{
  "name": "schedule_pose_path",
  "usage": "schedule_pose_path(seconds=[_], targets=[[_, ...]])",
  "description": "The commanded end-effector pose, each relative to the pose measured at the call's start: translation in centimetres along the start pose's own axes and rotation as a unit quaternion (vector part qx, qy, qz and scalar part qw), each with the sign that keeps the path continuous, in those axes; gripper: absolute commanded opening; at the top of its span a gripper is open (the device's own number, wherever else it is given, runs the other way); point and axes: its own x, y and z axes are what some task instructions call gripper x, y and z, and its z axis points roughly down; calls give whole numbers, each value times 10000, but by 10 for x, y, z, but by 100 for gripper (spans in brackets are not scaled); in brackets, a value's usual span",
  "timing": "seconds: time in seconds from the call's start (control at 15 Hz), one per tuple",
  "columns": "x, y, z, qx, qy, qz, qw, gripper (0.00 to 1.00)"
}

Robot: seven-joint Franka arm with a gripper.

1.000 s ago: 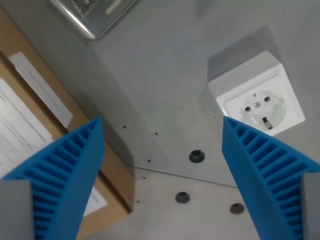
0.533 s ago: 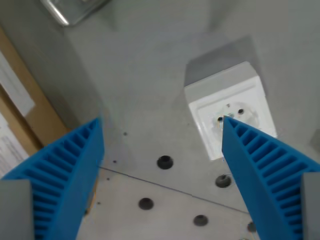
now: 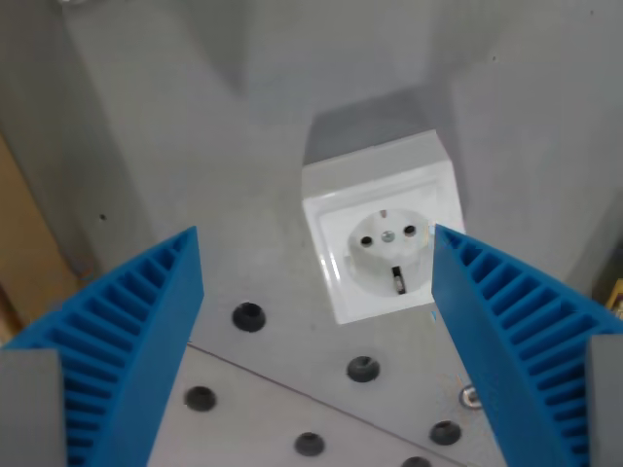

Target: Move above the white socket

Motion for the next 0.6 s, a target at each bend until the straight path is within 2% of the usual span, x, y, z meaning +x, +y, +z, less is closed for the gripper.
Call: schedule_pose_path(seconds=[0.07,0.6], targets=[[-9,6,6,-96,603,-998,9931,100],[-18,22,16,-66,638,-1185,9909,100]])
